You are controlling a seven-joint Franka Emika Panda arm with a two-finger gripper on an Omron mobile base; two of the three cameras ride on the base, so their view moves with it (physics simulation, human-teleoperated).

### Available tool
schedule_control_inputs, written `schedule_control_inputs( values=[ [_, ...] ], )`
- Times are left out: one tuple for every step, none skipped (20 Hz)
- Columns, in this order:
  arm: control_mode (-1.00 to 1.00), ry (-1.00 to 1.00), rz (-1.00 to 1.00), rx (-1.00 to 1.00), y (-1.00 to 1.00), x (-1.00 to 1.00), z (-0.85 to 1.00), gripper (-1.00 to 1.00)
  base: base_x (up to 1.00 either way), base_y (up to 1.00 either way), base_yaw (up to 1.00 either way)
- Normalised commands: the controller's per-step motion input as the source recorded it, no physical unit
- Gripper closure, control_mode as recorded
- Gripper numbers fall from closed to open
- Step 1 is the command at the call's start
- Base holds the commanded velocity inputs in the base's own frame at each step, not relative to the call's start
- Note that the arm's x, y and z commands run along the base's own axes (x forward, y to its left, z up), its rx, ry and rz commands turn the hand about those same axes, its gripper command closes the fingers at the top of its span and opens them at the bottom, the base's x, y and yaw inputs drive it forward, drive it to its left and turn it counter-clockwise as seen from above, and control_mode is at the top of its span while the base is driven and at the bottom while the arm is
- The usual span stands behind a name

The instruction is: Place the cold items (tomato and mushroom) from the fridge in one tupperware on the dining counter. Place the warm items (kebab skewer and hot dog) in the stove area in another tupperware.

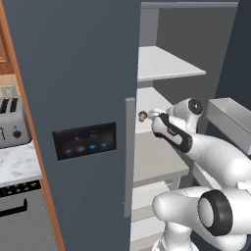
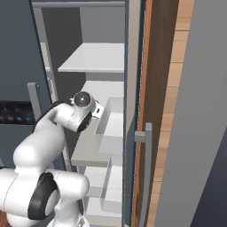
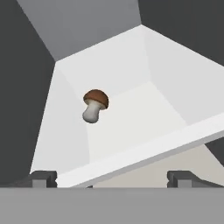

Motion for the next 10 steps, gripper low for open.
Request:
schedule_control_inputs(
  values=[
    [-1.00,0.00,0.00,0.00,0.19,0.18,0.00,-1.00,0.00,0.00,0.00],
    [-1.00,0.00,-0.01,0.00,0.15,0.34,0.00,-1.00,0.00,0.00,0.00],
    [-1.00,0.02,-0.03,0.00,0.10,0.44,0.00,-1.00,0.00,0.00,0.00],
    [-1.00,0.07,-0.05,0.00,0.03,0.48,0.00,-1.00,0.00,0.00,0.00],
    [-1.00,0.12,-0.06,0.00,0.00,0.52,0.00,-1.00,0.00,0.00,0.00],
    [-1.00,0.16,-0.06,0.00,0.00,0.50,0.00,-1.00,0.00,0.00,0.00],
    [-1.00,0.21,-0.05,-0.03,0.00,0.45,0.00,-1.00,0.00,0.00,0.00],
    [-1.00,0.17,-0.04,-0.03,0.00,0.35,0.00,-1.00,0.00,0.00,0.00],
    [-1.00,0.14,-0.02,-0.01,0.01,0.28,0.00,-1.00,0.00,0.00,0.00],
    [-1.00,0.14,-0.02,-0.01,0.02,0.31,0.00,-1.00,0.00,0.00,0.00]
  ],
)
